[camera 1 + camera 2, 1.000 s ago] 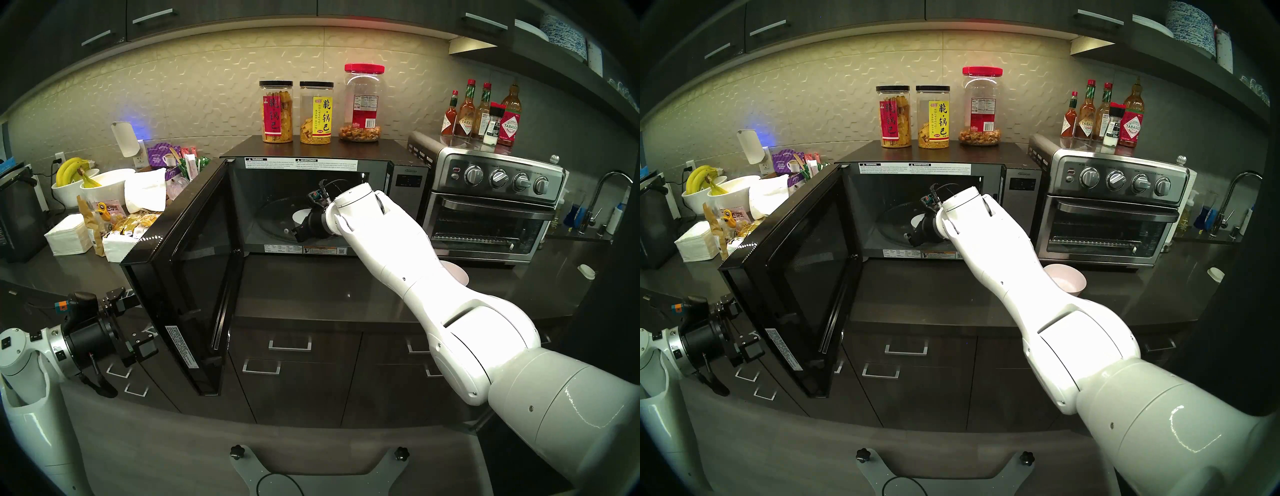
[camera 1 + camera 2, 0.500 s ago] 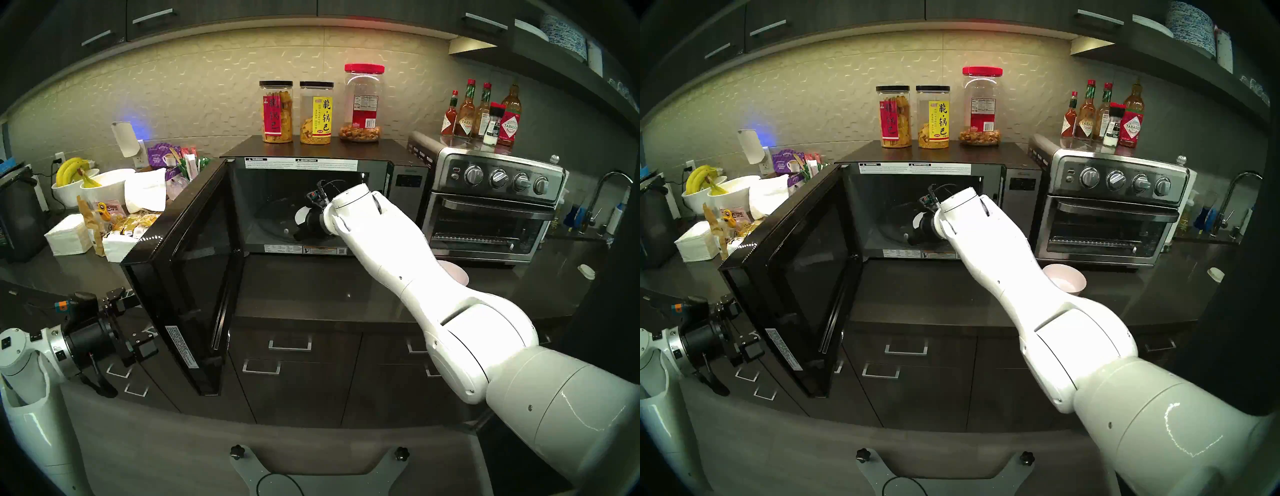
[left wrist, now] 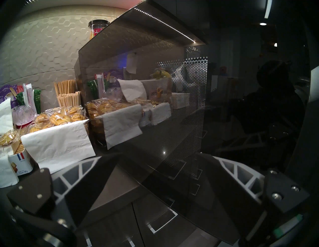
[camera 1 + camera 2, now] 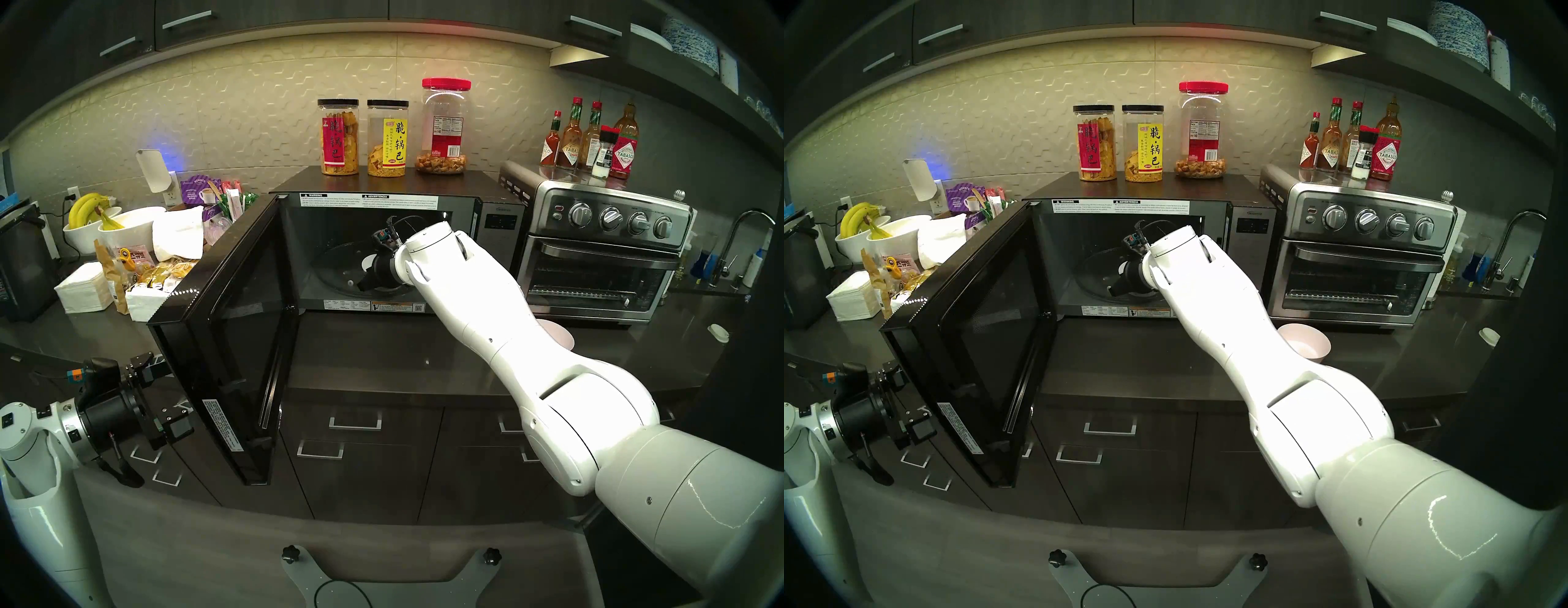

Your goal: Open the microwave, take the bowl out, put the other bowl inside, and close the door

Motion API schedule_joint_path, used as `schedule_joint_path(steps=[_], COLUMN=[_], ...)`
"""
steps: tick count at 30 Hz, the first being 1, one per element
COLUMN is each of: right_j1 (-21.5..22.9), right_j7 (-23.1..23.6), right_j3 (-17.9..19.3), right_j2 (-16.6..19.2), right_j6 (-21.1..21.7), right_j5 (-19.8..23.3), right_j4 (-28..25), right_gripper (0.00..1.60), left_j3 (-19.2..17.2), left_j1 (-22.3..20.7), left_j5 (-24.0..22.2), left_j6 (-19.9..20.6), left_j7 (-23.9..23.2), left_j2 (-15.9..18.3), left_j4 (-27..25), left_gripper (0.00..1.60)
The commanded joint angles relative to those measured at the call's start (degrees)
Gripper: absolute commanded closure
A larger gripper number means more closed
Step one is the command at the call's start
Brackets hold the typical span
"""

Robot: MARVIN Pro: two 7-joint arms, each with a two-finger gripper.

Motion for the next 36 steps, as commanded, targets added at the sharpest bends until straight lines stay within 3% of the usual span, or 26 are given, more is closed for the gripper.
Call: schedule_joint_path(steps=[1, 19, 36], right_j1=[-0.3, -5.7, -10.6], right_j7=[0.9, 5.2, 13.1], right_j3=[0.4, 0.4, 2.2], right_j2=[1.5, 7.5, 15.6], right_j6=[1.2, 5.6, 8.3], right_j5=[0.2, 0.1, 2.1], right_j4=[-5.4, -18.2, -30.8], right_gripper=[1.6, 1.6, 1.6], left_j3=[0.0, 0.0, 0.1], left_j1=[0.1, 0.1, 0.1], left_j5=[-0.4, -0.4, -0.4], left_j6=[-0.1, -0.1, -0.1], left_j7=[-0.6, -0.6, -0.6], left_j2=[0.1, 0.1, 0.1], left_j4=[-0.9, -0.9, -0.9], left_gripper=[0.0, 0.0, 0.0])
